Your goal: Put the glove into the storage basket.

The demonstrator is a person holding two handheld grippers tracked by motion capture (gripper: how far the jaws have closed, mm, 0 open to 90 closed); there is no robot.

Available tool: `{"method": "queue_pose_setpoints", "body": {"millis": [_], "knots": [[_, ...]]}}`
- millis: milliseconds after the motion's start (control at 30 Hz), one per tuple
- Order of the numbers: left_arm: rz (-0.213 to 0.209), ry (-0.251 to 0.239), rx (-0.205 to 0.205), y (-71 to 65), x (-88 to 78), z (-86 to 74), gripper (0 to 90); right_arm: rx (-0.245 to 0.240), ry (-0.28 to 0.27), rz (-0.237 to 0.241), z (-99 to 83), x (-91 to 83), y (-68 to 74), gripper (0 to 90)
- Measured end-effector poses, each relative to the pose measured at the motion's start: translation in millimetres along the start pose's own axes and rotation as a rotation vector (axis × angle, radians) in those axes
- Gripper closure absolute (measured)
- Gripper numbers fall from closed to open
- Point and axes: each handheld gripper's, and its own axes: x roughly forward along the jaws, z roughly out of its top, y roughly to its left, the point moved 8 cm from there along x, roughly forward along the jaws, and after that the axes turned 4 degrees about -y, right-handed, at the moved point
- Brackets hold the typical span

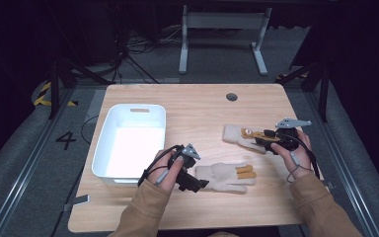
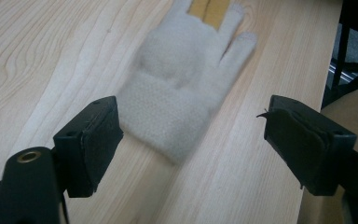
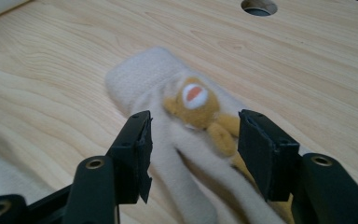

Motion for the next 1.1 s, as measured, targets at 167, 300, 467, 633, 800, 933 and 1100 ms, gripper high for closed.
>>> {"method": "queue_pose_setpoints", "body": {"millis": [167,300,467,633,800,933,1100], "knots": [[0.012,0.004,-0.011,0.6,-1.9,-4.5,19.5,0.007,0.012,-0.005,-2.5,7.2,-4.7,43.6],[0.017,0.009,-0.022,0.2,-3.6,-9.3,19.5,0.013,0.016,-0.014,-3.1,15.1,-9.2,42.0],[0.026,0.011,-0.034,1.3,-5.0,-14.8,19.5,0.008,0.040,-0.004,-7.6,30.4,-9.9,41.5],[0.039,0.014,-0.044,2.0,-8.8,-20.3,19.6,-0.002,0.038,0.009,-5.7,41.4,-6.7,41.9],[0.054,0.013,-0.065,3.0,-13.7,-27.2,19.6,-0.030,0.036,0.021,-0.8,54.6,-2.1,44.1],[0.062,0.013,-0.074,3.5,-17.5,-32.3,19.5,-0.038,0.049,0.028,-1.1,64.5,-1.4,47.4],[0.070,0.008,-0.087,3.8,-21.2,-36.1,19.6,-0.075,0.097,0.016,-3.4,67.6,-3.8,61.0]]}}
